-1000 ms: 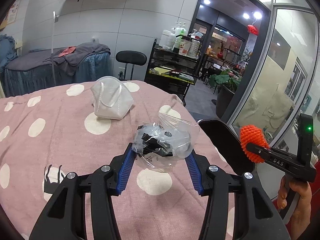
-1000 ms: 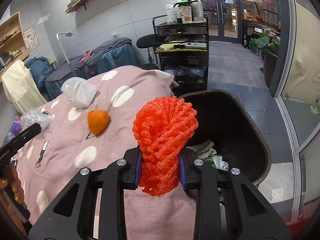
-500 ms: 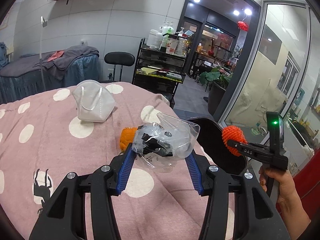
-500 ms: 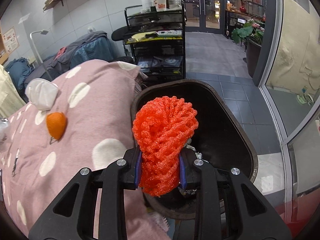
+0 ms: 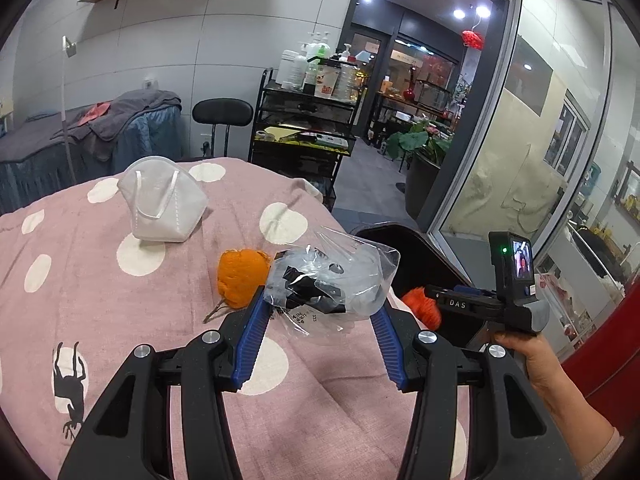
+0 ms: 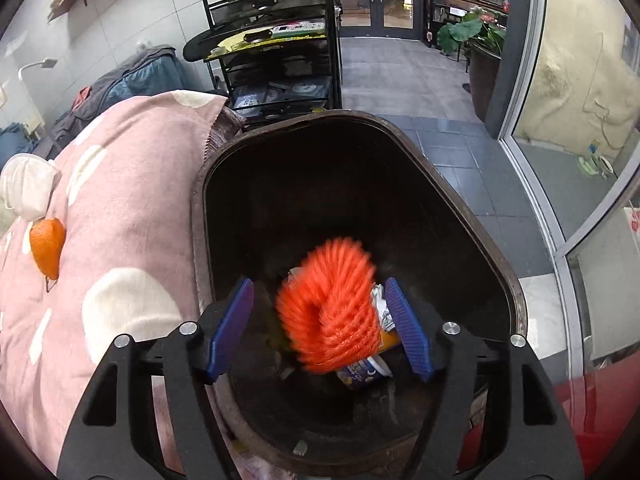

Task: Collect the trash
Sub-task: 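Carry the orange foam net into the bin and open the right tool, then carry the clear plastic bag over the bin and open the left tool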

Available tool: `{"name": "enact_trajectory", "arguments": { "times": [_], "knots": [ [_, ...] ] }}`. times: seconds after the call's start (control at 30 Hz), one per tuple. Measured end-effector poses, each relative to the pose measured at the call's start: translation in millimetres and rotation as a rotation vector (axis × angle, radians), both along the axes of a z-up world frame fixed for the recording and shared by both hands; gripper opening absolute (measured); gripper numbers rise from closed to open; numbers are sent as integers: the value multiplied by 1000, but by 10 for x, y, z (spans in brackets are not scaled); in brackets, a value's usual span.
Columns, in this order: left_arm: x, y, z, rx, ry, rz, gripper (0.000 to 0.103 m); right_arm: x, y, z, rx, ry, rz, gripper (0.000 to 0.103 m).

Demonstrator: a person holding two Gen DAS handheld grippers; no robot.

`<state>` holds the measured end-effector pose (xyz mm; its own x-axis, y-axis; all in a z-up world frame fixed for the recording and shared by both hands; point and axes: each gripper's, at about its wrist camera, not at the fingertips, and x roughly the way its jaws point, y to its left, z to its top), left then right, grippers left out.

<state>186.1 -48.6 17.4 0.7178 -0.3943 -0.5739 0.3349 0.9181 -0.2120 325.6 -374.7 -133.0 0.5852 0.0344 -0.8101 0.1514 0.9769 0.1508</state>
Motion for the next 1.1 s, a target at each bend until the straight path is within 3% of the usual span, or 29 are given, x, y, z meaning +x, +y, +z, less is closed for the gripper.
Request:
{"name": "enact_trajectory", "arguments": {
  "times": [0.57,0.73,1.1],
  "knots": [
    [421,-896,-1,14,80,-215,50,-864,16,429,-8,-146,-25,75],
    [540,-1232,-29,58,84,-268,50,-1005,5,500,-13,-164,-36,81],
    [813,-1684,-230,97,176,-344,50,-1277,-87,503,4,-174,-72,82]
  ]
}}
